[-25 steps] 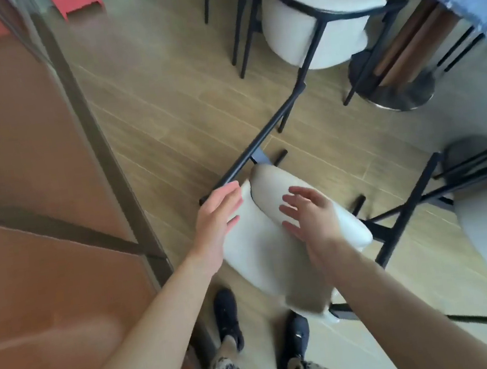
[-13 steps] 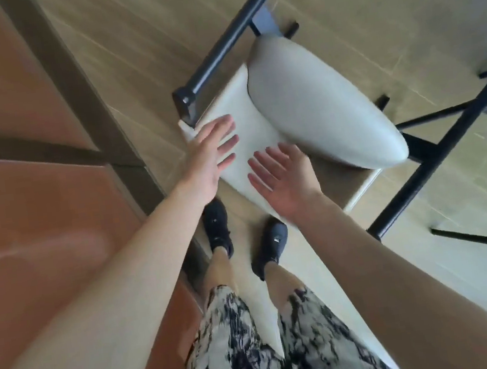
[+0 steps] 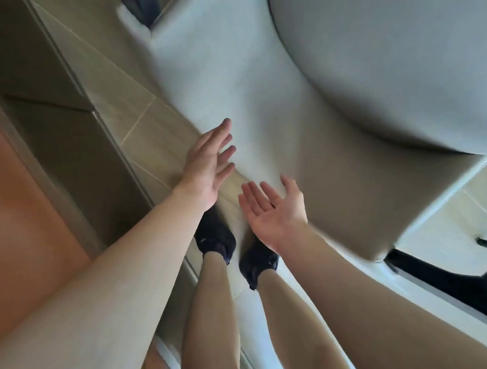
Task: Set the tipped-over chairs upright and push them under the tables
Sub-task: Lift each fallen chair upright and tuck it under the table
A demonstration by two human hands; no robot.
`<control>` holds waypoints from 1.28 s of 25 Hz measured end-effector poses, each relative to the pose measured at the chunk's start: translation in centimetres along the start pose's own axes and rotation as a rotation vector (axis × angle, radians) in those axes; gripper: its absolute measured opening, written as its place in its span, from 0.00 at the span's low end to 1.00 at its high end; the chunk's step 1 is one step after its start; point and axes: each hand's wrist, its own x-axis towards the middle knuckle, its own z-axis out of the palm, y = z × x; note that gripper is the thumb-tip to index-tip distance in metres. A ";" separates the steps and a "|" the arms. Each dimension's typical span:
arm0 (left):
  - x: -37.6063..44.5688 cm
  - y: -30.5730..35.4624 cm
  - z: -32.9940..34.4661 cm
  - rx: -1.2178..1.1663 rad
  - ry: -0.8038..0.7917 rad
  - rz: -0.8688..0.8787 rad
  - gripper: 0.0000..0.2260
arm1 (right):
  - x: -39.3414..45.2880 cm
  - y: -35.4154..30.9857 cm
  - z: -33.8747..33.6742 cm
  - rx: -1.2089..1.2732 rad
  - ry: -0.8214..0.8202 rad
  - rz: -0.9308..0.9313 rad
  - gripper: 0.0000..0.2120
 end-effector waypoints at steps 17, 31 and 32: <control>21.2 -12.8 -1.3 -0.008 0.158 0.039 0.34 | 23.5 0.6 -7.9 0.215 0.053 -0.071 0.53; 27.0 -12.0 -3.6 -0.054 0.008 0.153 0.21 | 27.4 -0.6 -8.2 0.374 -0.080 -0.145 0.27; 26.8 -11.6 -3.9 -0.017 0.005 0.143 0.22 | 27.0 -0.8 -8.0 0.395 -0.087 -0.141 0.26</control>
